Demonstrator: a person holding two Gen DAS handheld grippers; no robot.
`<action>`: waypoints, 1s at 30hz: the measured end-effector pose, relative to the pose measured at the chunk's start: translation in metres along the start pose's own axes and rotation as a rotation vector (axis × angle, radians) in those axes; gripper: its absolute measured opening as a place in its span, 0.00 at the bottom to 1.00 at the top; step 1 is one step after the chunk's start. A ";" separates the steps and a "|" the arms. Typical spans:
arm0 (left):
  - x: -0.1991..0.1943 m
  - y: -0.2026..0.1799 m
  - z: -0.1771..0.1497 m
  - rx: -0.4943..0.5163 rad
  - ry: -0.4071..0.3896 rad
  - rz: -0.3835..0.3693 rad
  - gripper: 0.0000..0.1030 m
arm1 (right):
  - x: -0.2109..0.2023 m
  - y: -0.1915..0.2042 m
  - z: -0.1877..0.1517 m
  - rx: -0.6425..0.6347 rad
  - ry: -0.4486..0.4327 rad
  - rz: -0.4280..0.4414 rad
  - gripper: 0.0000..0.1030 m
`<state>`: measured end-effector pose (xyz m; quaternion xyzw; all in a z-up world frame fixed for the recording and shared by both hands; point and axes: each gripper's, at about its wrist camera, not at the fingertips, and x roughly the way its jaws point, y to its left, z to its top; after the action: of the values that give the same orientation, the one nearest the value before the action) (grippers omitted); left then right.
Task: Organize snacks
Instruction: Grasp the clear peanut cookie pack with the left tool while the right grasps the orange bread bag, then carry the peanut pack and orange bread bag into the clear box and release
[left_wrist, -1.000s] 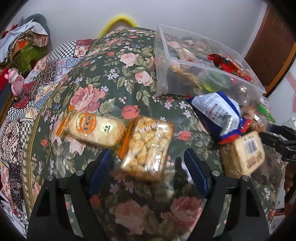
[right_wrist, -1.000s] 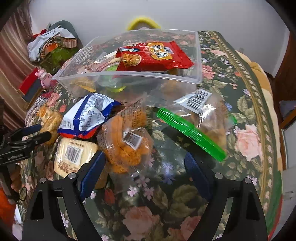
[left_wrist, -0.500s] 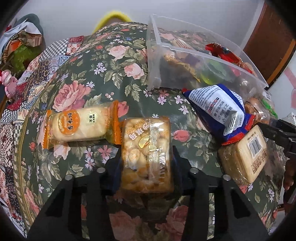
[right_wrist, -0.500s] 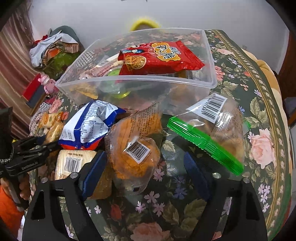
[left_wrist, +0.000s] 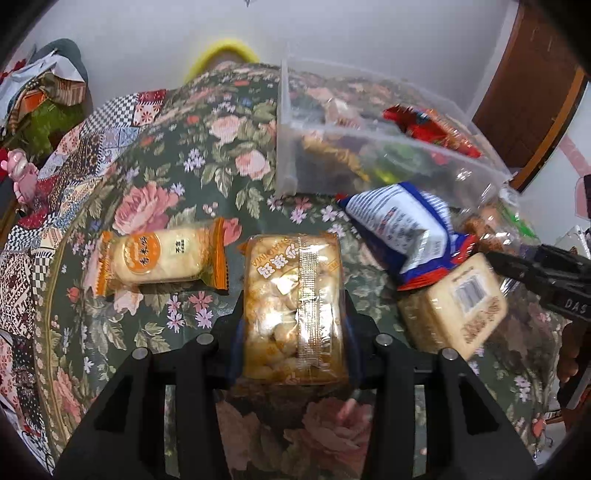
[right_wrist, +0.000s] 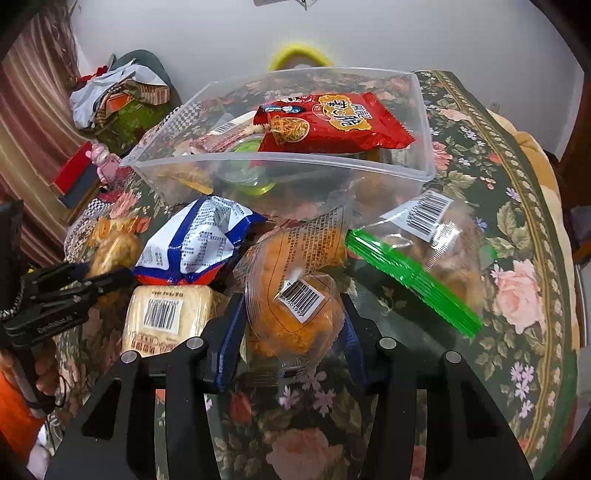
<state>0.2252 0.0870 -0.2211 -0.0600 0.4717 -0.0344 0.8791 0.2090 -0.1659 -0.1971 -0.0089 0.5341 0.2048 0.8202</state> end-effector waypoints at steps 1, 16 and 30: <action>-0.006 -0.002 0.001 0.002 -0.010 -0.001 0.42 | -0.002 0.000 -0.001 0.000 -0.002 0.000 0.44; -0.059 -0.018 0.031 0.015 -0.144 0.001 0.42 | -0.054 0.010 0.018 -0.018 -0.129 0.002 0.44; -0.060 -0.037 0.089 0.054 -0.230 0.004 0.42 | -0.059 0.023 0.075 -0.068 -0.238 -0.010 0.44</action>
<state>0.2662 0.0635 -0.1180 -0.0390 0.3668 -0.0384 0.9287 0.2464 -0.1467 -0.1086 -0.0149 0.4255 0.2184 0.8781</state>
